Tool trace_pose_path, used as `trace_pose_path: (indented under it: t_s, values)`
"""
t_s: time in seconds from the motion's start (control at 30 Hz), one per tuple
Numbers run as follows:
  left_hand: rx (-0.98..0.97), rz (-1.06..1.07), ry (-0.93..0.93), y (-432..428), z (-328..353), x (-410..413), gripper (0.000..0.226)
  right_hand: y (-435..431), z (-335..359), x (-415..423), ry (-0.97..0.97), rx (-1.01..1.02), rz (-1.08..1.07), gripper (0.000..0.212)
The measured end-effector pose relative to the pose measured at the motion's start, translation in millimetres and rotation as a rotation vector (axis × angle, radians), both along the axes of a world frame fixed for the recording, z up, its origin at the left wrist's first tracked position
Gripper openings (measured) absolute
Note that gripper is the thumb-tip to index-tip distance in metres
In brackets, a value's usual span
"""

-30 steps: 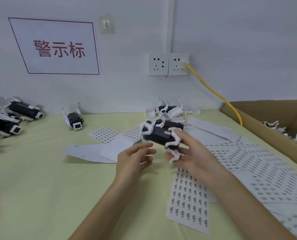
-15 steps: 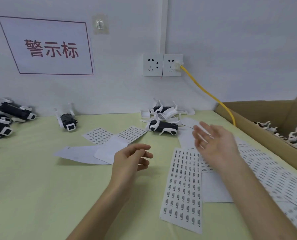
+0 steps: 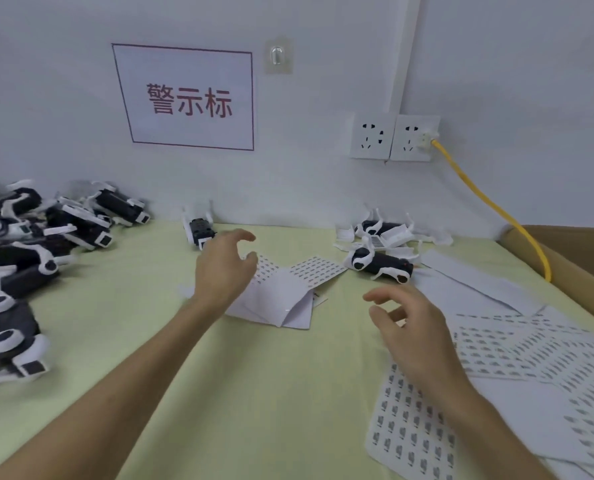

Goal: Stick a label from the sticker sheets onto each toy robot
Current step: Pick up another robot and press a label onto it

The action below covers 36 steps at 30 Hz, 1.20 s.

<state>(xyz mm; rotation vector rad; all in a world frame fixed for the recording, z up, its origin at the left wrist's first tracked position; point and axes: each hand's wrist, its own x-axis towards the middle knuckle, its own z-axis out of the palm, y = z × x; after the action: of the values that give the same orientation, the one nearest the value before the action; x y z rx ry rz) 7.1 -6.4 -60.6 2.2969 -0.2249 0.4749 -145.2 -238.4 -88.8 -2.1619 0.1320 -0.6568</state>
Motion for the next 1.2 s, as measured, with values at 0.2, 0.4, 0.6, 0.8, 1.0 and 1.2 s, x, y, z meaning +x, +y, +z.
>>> trace_pose_path:
  t_s: [0.2,0.4,0.6,0.8,1.0,1.2]
  values:
    - [0.747,0.422,0.161,99.6,3.2,51.4,0.068,6.0,-2.9,-1.3,0.035,-0.129,0.016,0.021]
    - [0.635,0.653,0.441,217.1,10.8,58.2,0.103,9.7,-2.3,-0.5,0.06,-0.156,0.044,0.023]
    - [0.449,0.612,0.358,192.6,14.7,73.4,0.059,14.7,-0.9,-1.8,0.054,-0.112,0.048,0.024]
    - [0.813,0.652,0.668,143.5,21.3,81.2,0.052,10.9,-2.4,-0.5,0.079,-0.108,0.039,0.028]
    - [0.978,0.436,0.315,88.5,38.3,111.8,0.039,16.3,-2.4,-0.4,0.088,-0.164,0.092,0.027]
    - [0.567,0.223,0.246,53.5,-3.6,142.2,0.045,15.1,-2.0,-2.2,0.065,-0.266,0.072,0.013]
